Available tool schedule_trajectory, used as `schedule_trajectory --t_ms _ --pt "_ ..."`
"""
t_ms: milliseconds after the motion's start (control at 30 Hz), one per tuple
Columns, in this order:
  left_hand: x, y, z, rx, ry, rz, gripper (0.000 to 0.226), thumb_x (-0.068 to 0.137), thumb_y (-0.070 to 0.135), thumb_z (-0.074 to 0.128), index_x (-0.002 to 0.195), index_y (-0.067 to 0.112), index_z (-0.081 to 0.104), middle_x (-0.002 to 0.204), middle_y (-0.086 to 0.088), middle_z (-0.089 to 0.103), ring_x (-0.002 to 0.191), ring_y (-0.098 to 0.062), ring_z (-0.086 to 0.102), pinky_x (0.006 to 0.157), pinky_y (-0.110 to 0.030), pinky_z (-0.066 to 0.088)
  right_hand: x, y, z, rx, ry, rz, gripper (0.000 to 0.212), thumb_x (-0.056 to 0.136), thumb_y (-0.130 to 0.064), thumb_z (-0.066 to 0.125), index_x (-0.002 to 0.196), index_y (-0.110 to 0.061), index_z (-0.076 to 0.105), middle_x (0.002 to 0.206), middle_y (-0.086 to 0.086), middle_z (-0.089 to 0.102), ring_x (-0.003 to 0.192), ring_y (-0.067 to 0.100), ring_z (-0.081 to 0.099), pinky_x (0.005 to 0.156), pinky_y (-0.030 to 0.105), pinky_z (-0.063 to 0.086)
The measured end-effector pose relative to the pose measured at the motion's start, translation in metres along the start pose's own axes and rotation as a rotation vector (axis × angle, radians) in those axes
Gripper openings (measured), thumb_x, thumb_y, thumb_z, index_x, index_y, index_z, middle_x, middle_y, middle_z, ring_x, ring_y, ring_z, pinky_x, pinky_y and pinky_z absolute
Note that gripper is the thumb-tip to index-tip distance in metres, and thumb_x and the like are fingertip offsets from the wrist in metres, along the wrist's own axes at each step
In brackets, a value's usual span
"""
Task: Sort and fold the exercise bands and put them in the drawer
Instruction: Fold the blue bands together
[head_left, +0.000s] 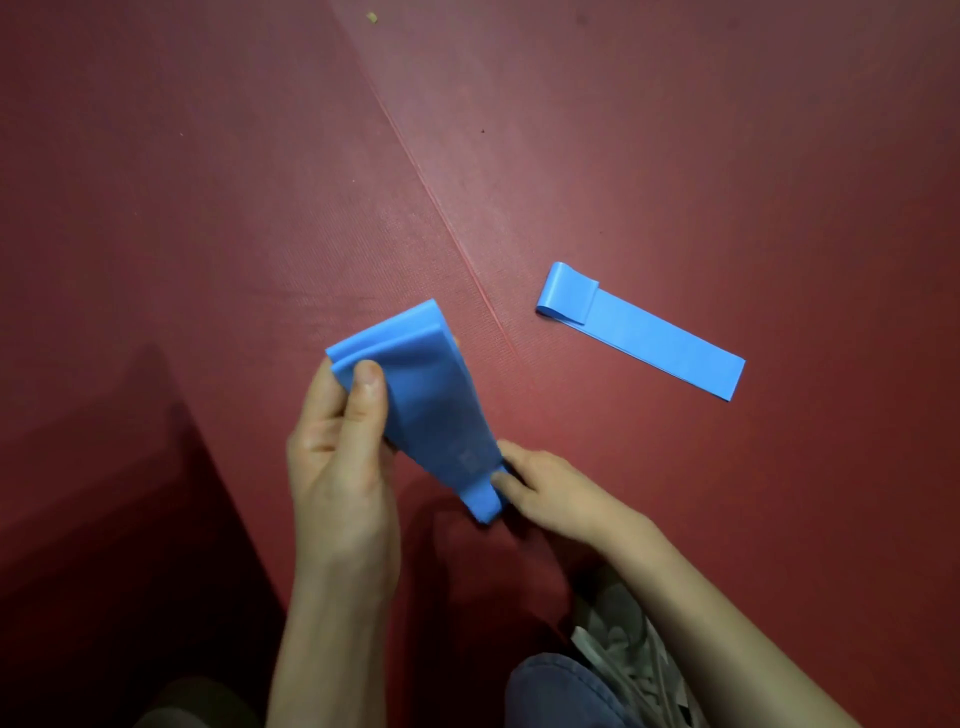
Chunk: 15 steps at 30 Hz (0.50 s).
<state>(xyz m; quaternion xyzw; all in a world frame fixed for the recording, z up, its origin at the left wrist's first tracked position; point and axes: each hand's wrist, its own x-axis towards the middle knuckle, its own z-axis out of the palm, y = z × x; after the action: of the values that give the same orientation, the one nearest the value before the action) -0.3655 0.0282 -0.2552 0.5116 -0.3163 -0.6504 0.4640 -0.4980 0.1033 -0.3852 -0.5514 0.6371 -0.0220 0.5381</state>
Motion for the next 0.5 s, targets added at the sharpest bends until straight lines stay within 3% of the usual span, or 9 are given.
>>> schedule_trajectory --t_ms 133,200,300,400,500 --pt "-0.002 -0.016 0.001 0.037 0.004 -0.038 0.015 0.072 0.032 0.058 0.075 0.028 0.072 0.068 0.012 0.069 0.069 -0.002 0.06 0.067 -0.016 0.05 -0.017 0.011 0.017 0.021 -0.03 0.075 0.039 0.084 -0.038 0.033 0.108 -0.012 0.048 0.1 0.016 0.064 0.097 0.035 0.058 0.081 0.043 0.045" --pt "-0.003 -0.029 0.001 0.025 0.037 -0.088 0.02 0.076 0.024 0.051 0.071 0.021 0.071 0.065 0.012 0.069 0.065 0.001 0.06 0.064 -0.012 0.05 -0.02 0.013 0.023 0.024 0.002 0.105 0.029 0.089 -0.03 0.039 0.11 -0.014 0.048 0.106 0.013 0.063 0.1 0.033 0.057 0.08 0.038 0.043" --pt "-0.003 -0.043 0.004 0.082 0.044 -0.111 0.017 0.082 0.017 0.05 0.074 0.02 0.065 0.064 0.017 0.067 0.063 0.007 0.057 0.064 -0.007 0.046 -0.016 0.013 0.017 -0.006 0.26 0.107 0.034 0.088 -0.012 0.042 0.121 -0.019 0.049 0.12 0.005 0.059 0.109 0.026 0.056 0.086 0.032 0.042" --pt "-0.003 -0.051 0.005 0.171 -0.005 -0.136 0.013 0.084 0.019 0.049 0.079 0.02 0.06 0.064 0.02 0.064 0.065 0.01 0.054 0.065 -0.006 0.043 0.002 0.017 -0.016 0.009 0.599 0.089 0.026 0.085 -0.011 0.045 0.109 -0.013 0.057 0.111 0.009 0.061 0.104 0.028 0.058 0.088 0.035 0.044" --pt "-0.002 -0.055 0.005 0.202 0.004 -0.171 0.023 0.092 0.012 0.046 0.079 0.022 0.061 0.07 0.016 0.064 0.071 0.005 0.054 0.068 -0.009 0.044 0.032 0.019 -0.067 0.132 0.756 0.174 0.026 0.089 -0.01 0.048 0.114 -0.006 0.054 0.109 0.016 0.061 0.102 0.031 0.057 0.088 0.034 0.041"
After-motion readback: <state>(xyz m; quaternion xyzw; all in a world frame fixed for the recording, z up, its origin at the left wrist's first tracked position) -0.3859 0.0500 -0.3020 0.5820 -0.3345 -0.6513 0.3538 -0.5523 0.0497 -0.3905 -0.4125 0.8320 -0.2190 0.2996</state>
